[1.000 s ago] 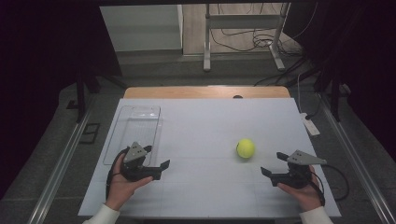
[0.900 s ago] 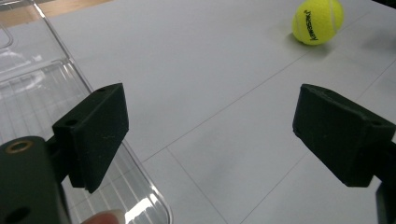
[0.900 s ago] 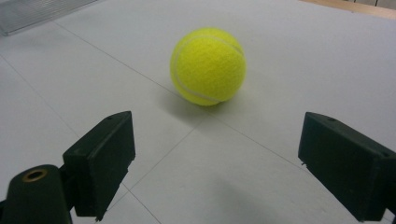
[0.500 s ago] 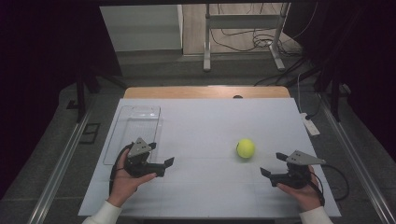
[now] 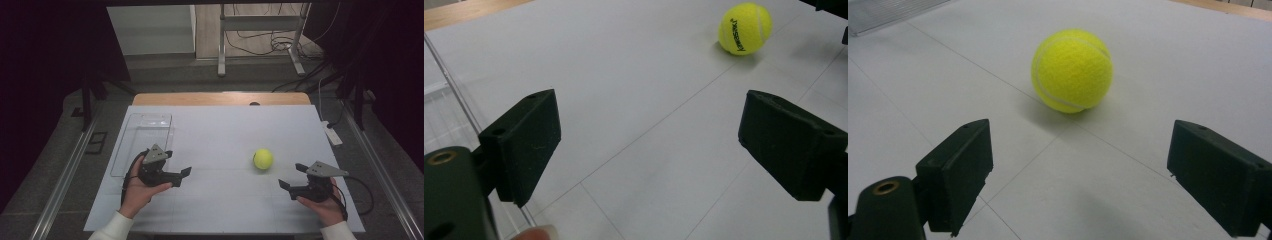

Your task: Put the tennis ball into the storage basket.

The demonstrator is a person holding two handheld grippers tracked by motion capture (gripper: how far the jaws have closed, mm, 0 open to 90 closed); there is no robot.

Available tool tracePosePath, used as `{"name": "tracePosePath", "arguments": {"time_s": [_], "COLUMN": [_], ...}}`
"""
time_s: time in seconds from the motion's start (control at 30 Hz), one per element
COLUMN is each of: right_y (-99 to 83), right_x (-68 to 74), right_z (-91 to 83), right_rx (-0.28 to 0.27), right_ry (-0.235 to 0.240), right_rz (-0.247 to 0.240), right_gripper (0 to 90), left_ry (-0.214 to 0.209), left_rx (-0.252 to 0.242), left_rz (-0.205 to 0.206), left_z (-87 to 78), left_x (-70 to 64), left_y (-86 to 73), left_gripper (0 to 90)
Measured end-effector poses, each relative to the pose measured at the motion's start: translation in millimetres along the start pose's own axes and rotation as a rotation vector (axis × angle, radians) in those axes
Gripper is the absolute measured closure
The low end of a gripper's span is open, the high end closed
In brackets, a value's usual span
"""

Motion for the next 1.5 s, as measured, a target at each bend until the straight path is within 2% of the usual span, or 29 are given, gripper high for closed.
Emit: {"name": "tracePosePath", "arguments": {"time_s": [0.57, 0.93, 1.5], "right_y": [-0.5, -1.6, -2.2], "right_x": [0.4, 0.1, 0.8], "right_z": [0.7, 1.5, 2.5], "right_rx": [0.004, 0.012, 0.014], "right_ry": [0.002, 0.001, 0.006], "right_rz": [-0.002, -0.006, -0.007], "right_gripper": [11.6, 11.6, 11.6], "left_ry": [-0.015, -0.024, -0.036], "left_rx": [0.025, 0.028, 0.037], "left_rz": [0.006, 0.038, 0.054], "left_z": [9.5, 17.6, 26.4], "left_x": [-1.0, -4.7, -6.2], "left_y": [8.3, 17.4, 25.8], "left_gripper": [11.1, 11.0, 11.0]}}
Point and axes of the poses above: each handheld gripper's, and its own axes: z roughly forward along the jaws, y roughly out of its top, x roughly to its left, the point moved 8 cm from there along z, roughly forward along the jaws, and after that the axes turned 9 degrees about -y, right-handed, at the moved point
